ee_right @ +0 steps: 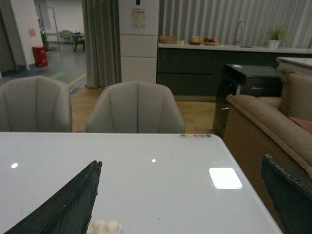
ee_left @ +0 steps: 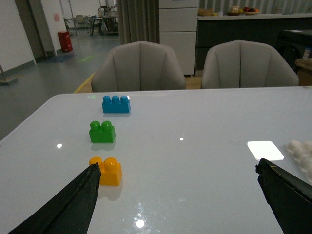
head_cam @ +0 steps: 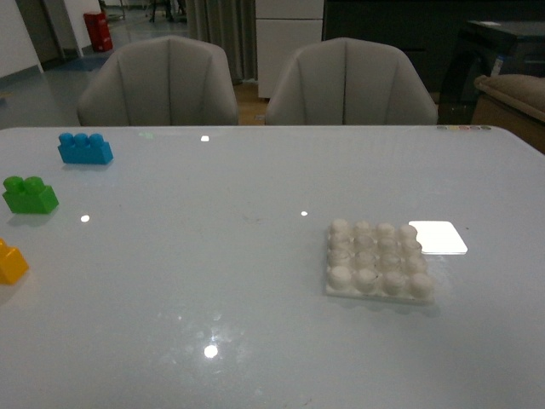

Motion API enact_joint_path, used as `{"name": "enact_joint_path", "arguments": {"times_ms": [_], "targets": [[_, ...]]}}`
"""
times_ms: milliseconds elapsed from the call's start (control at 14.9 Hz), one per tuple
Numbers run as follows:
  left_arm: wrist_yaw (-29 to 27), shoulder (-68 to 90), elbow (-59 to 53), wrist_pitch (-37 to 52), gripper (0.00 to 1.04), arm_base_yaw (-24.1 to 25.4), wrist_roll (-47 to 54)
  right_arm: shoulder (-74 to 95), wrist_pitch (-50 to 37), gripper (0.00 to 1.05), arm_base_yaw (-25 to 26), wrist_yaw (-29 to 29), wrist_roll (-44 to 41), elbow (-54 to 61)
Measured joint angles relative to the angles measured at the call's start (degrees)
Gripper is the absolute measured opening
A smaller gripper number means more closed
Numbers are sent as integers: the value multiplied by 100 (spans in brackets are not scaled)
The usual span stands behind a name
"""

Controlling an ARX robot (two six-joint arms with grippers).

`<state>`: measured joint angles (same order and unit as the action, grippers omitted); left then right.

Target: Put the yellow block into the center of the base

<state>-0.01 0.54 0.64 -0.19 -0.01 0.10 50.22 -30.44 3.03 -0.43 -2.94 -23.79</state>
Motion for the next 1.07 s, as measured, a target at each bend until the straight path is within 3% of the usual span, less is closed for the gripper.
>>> {"name": "enact_joint_path", "arguments": {"times_ms": [201,336,403,1074], "targets": [[-4,0,0,0,98,0,0,1047,127,98,-46,-28,13,-636],[-2,0,0,0,98,0,0,4983,1185,98,-166,164,11,-2918],[-2,0,0,0,98,0,0,6662,1781,98,-573,66,-55,-3425],[-2,0,0,0,98,0,0,7733,2441,98,-1091,-468,977,-4627]]}}
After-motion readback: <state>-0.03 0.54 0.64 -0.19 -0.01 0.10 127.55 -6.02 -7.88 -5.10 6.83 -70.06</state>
